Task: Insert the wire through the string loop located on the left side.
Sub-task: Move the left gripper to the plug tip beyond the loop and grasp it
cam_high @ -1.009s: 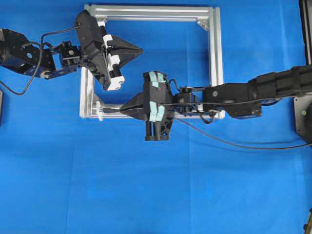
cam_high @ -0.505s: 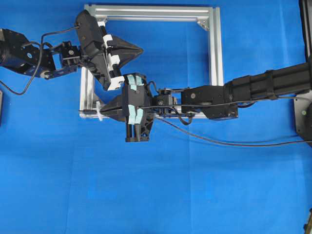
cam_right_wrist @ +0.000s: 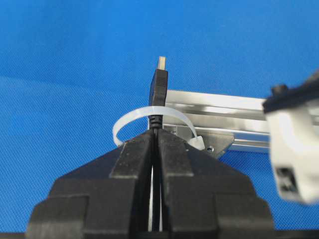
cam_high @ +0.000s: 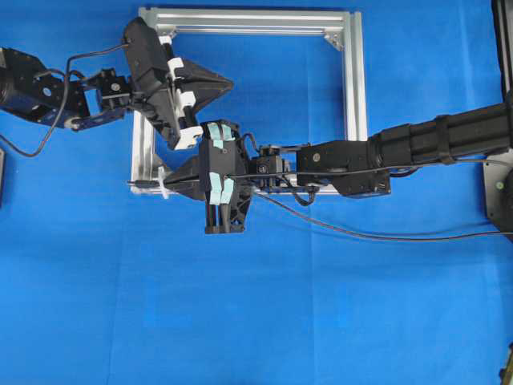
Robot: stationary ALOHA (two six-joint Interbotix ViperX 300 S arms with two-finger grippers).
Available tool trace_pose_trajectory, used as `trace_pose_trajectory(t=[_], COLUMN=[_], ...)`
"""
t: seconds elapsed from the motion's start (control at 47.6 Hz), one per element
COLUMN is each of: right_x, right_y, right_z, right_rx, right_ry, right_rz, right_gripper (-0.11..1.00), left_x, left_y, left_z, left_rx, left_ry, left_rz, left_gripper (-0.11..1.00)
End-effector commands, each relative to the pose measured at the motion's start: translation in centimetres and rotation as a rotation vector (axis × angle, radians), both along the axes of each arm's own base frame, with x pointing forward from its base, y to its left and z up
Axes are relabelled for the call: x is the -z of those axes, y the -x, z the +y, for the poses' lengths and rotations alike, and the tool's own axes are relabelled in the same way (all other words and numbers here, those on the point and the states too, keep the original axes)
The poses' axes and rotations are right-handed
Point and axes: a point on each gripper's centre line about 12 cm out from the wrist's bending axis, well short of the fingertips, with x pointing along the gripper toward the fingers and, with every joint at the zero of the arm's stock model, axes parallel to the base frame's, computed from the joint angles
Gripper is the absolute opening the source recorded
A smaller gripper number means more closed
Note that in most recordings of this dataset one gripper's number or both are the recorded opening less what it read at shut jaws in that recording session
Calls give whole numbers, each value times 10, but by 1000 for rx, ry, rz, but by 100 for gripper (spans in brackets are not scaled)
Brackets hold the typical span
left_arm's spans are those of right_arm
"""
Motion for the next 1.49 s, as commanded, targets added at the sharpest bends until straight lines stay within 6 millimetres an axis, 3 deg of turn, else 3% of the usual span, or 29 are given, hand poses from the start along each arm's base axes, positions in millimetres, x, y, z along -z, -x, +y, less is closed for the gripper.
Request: trace_pose_trajectory(t=[0.0, 0.61, 1.051, 1.472], right_x=[-18, -17, -16, -17], right_y=[-5, -4, -4, -5], right_z=[1, 2, 2, 1], right_rx=[-3, -5, -5, -3], right_ry=[1, 1, 1, 1], right_rz=[-44, -41, -40, -43], right_gripper=[0, 0, 0, 0], left_x=[-14, -10, -11, -24], left_y=[5, 115, 120, 119], left_z=[-3, -9, -21, -101], left_rx=[5, -79, -43, 287], left_ry=[-11, 1, 3, -5], left_rz=[-35, 11, 8, -48], left_gripper=[0, 0, 0, 0])
